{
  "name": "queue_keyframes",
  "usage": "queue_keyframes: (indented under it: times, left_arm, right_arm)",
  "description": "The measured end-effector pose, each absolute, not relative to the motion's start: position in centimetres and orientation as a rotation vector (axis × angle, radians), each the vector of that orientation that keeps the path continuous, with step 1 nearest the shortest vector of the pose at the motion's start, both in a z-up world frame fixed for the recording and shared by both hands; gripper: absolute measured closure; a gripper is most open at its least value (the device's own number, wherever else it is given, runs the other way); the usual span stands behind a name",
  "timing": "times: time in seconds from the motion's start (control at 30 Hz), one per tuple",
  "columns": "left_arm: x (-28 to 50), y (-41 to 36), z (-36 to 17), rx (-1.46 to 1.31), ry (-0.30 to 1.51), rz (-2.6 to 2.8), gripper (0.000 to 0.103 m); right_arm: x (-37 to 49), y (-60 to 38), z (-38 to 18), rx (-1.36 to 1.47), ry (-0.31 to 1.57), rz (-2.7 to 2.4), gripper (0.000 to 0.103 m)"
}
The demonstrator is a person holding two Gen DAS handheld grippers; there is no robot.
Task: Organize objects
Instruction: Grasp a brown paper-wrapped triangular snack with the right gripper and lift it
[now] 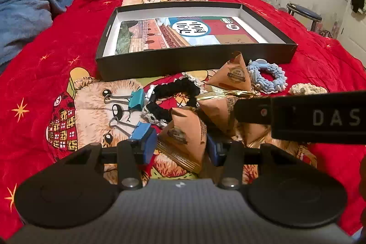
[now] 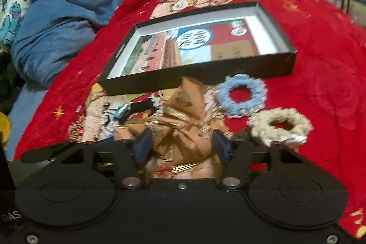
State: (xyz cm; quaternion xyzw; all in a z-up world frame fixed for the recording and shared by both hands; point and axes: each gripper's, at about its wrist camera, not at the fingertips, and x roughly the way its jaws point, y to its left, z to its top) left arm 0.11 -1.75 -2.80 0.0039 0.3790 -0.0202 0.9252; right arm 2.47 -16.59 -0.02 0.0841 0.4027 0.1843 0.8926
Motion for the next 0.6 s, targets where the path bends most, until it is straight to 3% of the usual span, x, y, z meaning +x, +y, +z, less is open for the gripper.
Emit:
queue_keyframes:
  times: [0.17,0.33,0.43,0.6]
  left_arm:
    - [0.3,-2.1,-3.3,0.026,0.761,-0.036,0.041]
    - [0.4,-2.7,-3.4,0.052,0.754,-0.014,0.038]
    - [0.3,-2.5,-3.4,0.046,0.752,-0.014,0.05]
    - [0.3,-2.3,-3.1,0.043,0.758,-0.004,0.054]
  right_arm:
    - [2.9,-16.3,-0.7,0.137,0.869,0.336,0.053]
    - [3.5,-16.6,-1.6,0.146,0.895,0.297,0.054]
    - [3.4,-16.3,-1.8,0.132,0.894,0.282,0.054]
    - [3.3,-16.0,-2.1,0.121,0.888,0.272,0.057]
